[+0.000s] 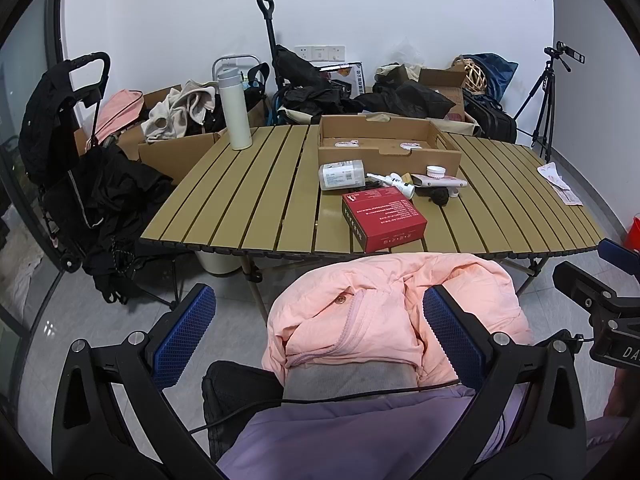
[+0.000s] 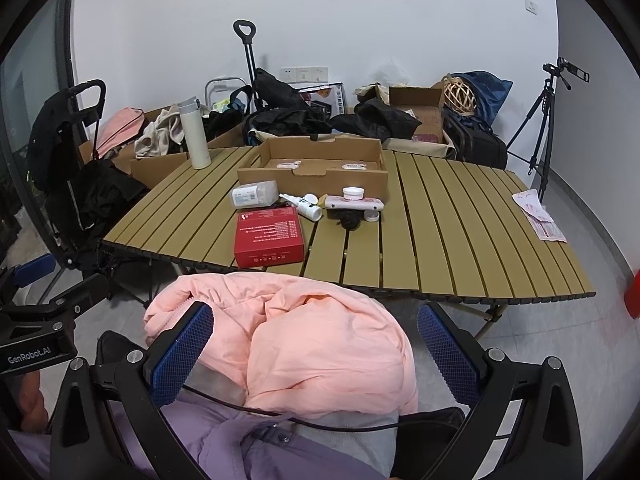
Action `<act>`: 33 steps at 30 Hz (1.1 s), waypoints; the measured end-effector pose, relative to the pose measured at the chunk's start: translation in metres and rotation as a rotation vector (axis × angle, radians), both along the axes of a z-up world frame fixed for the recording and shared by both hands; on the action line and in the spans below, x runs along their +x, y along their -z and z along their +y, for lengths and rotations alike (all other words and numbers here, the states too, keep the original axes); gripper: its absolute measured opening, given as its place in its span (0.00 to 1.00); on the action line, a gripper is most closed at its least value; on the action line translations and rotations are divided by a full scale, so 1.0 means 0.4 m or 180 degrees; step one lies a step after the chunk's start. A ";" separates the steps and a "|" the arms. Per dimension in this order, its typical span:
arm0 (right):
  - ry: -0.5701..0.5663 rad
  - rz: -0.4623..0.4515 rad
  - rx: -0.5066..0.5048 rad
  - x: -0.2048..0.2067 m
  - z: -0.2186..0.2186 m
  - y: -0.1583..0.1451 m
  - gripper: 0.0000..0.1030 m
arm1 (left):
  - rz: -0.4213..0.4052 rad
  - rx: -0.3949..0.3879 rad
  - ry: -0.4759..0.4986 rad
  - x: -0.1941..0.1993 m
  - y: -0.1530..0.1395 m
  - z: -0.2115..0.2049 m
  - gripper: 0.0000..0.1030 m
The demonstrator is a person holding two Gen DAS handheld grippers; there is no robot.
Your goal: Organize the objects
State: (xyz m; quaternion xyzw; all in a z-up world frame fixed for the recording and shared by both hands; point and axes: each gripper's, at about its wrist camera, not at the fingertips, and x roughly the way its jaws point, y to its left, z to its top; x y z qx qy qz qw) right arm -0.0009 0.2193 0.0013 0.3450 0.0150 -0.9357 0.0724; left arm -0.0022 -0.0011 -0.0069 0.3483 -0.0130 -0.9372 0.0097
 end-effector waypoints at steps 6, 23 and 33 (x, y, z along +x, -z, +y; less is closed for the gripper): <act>-0.0042 0.0013 0.0020 0.001 -0.005 -0.002 1.00 | -0.0006 -0.0001 -0.0002 0.000 0.000 0.000 1.00; -0.0057 0.0028 0.0043 0.001 -0.007 -0.003 1.00 | -0.0027 -0.0010 -0.0018 -0.001 0.003 -0.002 1.00; -0.0035 0.0014 0.0043 0.000 -0.004 0.001 1.00 | -0.0050 0.0012 -0.0026 -0.001 0.003 -0.005 1.00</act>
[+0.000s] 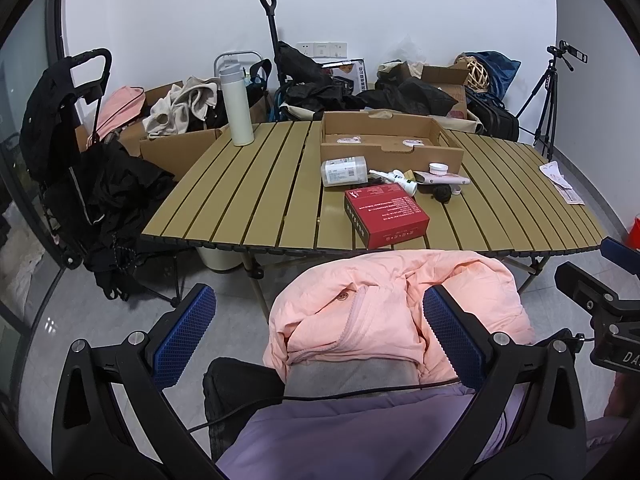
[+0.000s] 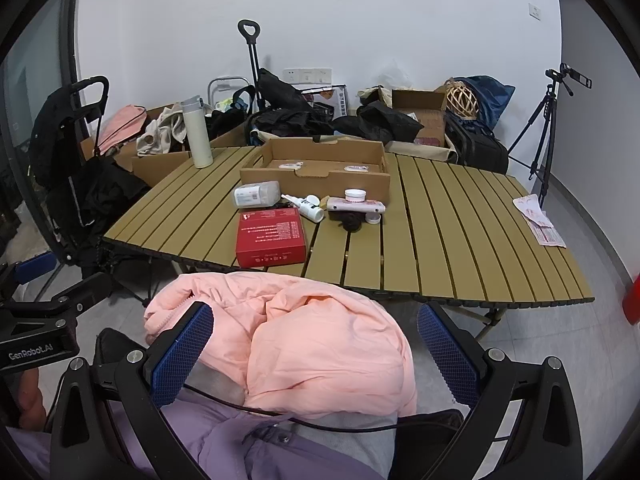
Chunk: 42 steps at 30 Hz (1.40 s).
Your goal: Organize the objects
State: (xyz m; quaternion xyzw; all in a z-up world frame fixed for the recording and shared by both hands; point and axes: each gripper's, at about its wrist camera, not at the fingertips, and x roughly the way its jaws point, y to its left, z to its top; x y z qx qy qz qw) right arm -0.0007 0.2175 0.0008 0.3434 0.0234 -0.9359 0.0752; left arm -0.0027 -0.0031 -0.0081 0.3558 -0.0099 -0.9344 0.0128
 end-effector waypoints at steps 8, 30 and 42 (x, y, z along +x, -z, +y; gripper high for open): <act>-0.0031 0.0158 0.0123 -0.011 -0.002 0.023 1.00 | 0.0017 -0.0026 0.0068 -0.017 0.026 0.001 1.00; -0.0740 -0.1100 -0.0734 -0.687 -0.065 0.338 0.60 | -0.0859 0.1024 0.0604 -0.619 0.331 -0.010 0.59; -0.0874 -0.1081 -0.1230 -0.707 -0.045 0.285 0.39 | -0.0701 0.1472 0.0807 -0.629 0.248 -0.022 0.50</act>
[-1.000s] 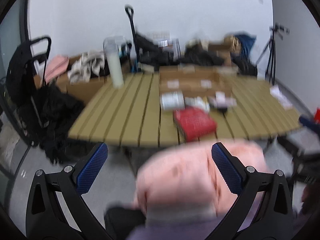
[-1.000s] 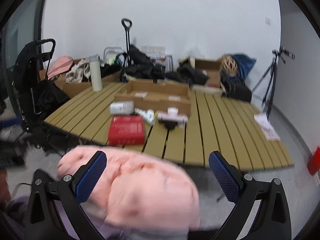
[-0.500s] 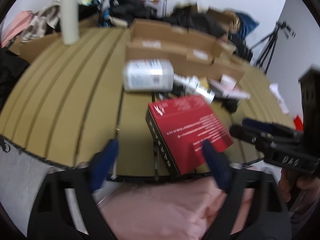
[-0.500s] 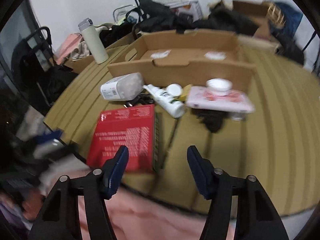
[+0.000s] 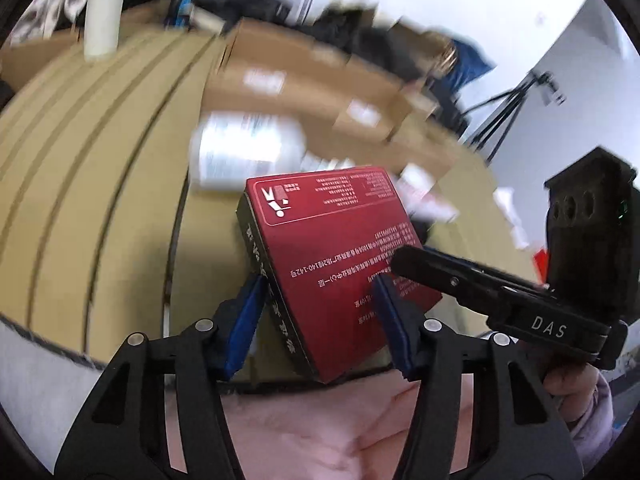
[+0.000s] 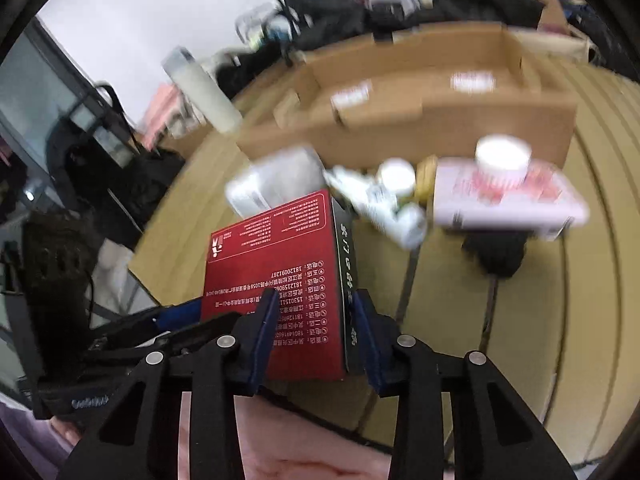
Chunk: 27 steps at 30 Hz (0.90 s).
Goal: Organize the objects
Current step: 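Reach both tools to the red box and close them on it, then lower the red box into the cardboard tray and open both tools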
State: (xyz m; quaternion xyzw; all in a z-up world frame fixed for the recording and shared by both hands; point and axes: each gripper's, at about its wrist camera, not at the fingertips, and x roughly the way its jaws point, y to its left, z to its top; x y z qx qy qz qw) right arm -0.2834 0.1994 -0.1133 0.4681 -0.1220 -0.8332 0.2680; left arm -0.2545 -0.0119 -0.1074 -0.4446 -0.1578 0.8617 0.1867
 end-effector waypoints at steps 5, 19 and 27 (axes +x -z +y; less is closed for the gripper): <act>-0.0032 0.0297 -0.0065 -0.073 0.015 -0.134 0.37 | 0.0364 0.0098 0.0089 -0.133 -0.131 -0.013 0.48; 0.0185 -0.0433 0.0500 -0.674 -0.152 0.022 0.37 | 0.0038 -0.1109 -0.0355 -0.688 -0.001 0.001 0.44; 0.0238 -0.0294 0.0487 -0.667 -0.107 0.004 0.38 | -0.0009 -0.0825 -0.0278 -0.660 -0.041 -0.042 0.71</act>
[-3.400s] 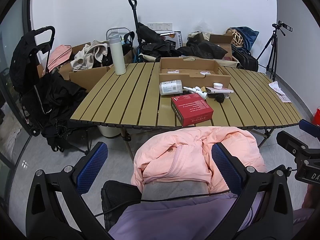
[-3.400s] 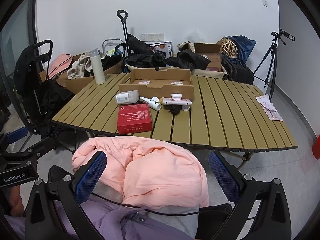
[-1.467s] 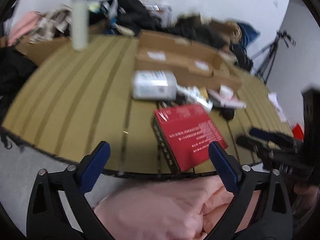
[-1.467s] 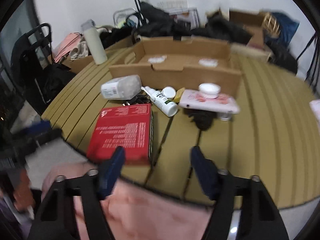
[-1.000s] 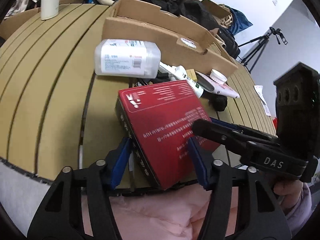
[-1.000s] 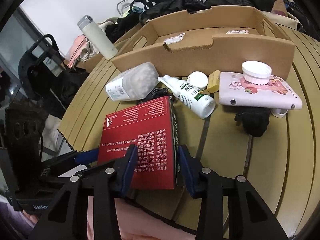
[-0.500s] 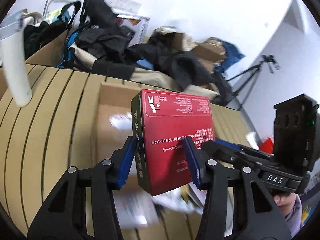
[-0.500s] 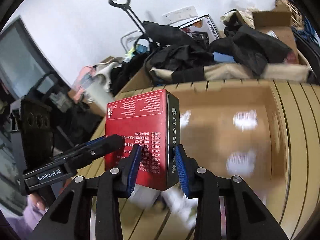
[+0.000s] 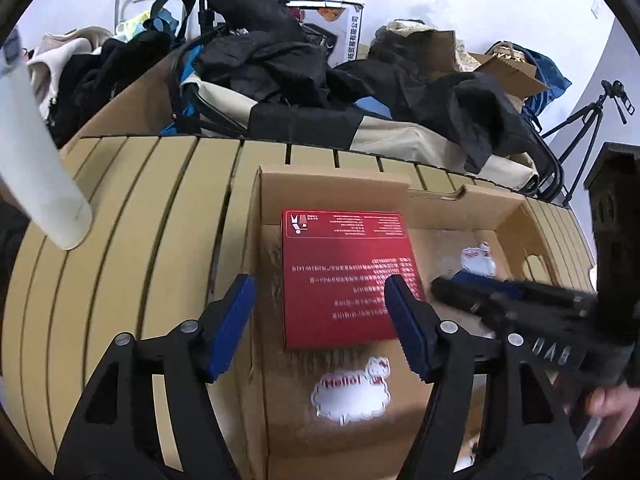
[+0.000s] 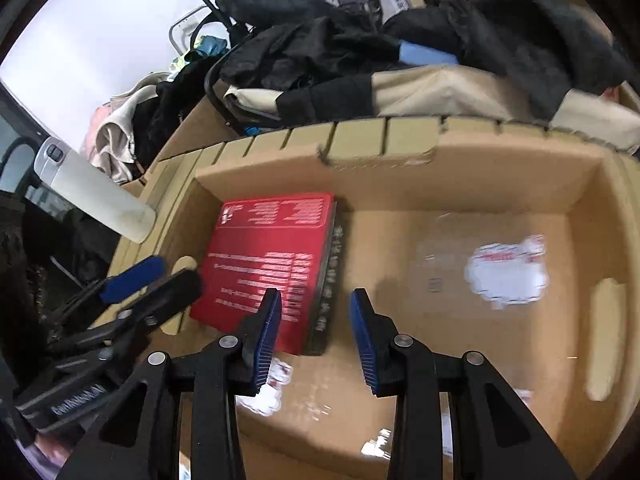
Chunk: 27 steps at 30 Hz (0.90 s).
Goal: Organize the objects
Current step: 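Lower the red box into the cardboard tray and open both tools, then lift both tools away from the tray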
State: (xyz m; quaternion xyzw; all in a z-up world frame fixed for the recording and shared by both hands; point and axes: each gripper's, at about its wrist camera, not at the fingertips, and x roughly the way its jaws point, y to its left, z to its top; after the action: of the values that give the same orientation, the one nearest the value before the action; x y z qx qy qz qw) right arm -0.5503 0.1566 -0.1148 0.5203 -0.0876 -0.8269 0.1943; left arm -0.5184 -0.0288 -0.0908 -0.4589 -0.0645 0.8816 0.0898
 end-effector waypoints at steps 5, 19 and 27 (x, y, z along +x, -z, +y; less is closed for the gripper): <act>0.0066 0.0364 0.0503 0.059 0.096 -0.097 0.91 | 0.0116 -0.0435 -0.0088 0.078 -0.079 -0.031 1.00; 0.0381 0.0679 0.0999 0.334 0.308 -0.293 0.91 | 0.0322 -0.0959 -0.0358 0.321 -0.260 -0.044 1.00; 0.0102 0.1576 0.0878 0.764 0.264 -0.382 0.91 | 0.0695 -0.1014 -0.0212 0.724 -0.292 -0.045 1.00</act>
State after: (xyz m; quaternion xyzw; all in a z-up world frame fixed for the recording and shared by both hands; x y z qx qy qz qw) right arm -0.2445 0.2620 0.0381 0.3226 0.0676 -0.9359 0.1241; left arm -0.2287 -0.0469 0.0261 -0.3666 0.0709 0.9276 -0.0067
